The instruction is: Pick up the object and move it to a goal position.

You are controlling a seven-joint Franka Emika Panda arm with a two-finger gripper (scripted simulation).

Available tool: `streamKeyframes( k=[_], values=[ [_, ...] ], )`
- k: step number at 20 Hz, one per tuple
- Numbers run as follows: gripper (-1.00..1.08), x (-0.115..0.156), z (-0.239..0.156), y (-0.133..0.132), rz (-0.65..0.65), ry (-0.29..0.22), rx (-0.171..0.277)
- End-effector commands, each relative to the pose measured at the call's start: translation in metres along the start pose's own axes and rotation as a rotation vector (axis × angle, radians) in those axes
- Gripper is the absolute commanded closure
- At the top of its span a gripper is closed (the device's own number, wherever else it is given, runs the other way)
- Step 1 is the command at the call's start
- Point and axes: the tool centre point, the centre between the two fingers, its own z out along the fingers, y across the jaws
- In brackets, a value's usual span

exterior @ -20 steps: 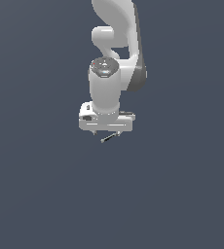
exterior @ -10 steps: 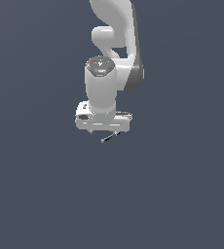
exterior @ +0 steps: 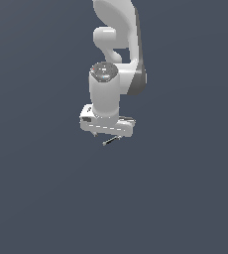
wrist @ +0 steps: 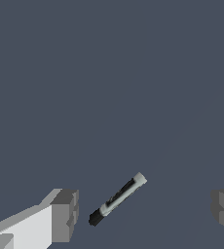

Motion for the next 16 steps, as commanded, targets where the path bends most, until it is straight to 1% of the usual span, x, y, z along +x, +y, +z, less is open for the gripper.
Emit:
streamKeyframes(
  k=[1,16],
  values=[
    [-0.92,-0.004,0.006,-0.002,0.047,-0.001,0.003],
    [-0.92,-0.041,0.055,-0.011,0.451,-0.01,0.018]
  ],
)
